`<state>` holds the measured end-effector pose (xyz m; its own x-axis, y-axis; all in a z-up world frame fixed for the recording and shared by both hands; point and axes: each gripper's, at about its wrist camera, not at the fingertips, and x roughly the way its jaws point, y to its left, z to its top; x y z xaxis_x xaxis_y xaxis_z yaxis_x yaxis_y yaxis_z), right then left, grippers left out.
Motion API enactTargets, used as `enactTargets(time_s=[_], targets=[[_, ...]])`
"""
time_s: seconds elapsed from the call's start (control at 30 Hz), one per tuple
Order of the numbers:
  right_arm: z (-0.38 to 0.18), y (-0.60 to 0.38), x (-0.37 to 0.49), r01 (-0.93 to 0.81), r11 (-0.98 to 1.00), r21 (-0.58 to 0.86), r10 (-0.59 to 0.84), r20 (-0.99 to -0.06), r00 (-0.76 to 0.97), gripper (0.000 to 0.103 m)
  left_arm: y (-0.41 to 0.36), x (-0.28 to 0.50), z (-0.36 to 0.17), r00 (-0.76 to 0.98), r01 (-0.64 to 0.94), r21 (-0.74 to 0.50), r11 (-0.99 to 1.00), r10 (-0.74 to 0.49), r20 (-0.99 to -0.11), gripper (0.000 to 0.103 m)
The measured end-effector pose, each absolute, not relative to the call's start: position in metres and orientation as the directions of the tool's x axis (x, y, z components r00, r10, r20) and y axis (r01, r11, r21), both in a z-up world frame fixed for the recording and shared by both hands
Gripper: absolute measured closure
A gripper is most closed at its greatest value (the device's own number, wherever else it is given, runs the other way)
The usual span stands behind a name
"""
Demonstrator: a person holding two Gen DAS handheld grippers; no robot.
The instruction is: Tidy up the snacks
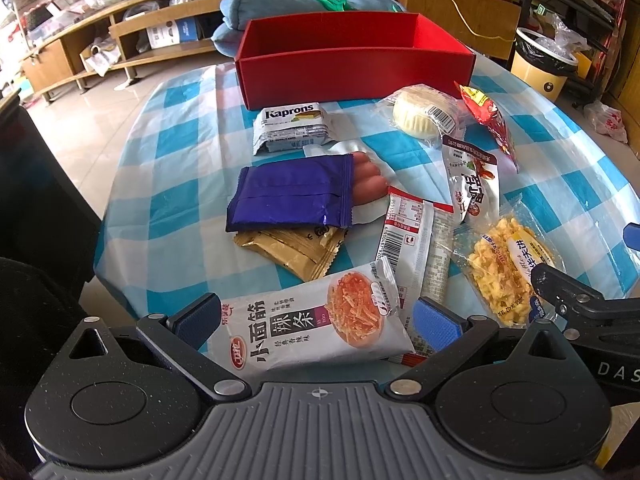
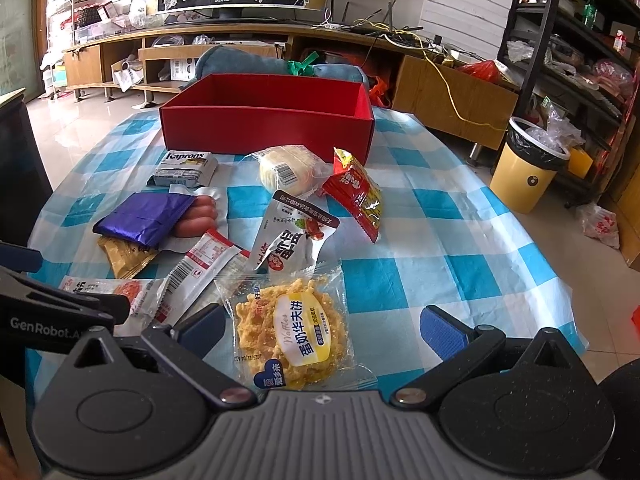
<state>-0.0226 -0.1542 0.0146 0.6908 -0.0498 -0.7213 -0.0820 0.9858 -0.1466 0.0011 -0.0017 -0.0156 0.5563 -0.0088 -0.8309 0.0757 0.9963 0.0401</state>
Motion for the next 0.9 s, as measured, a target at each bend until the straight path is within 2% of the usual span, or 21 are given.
enactTargets(time_s=[0.9], targets=[[0.0153, -0.153, -0.0173, -0.096, 0.987, -0.125, -0.03, -0.748, 0.664, 0.003, 0.0, 0.0021, -0.0144, 0.553, 0.078, 0.032, 0.996, -0.016, -0.833, 0.0]])
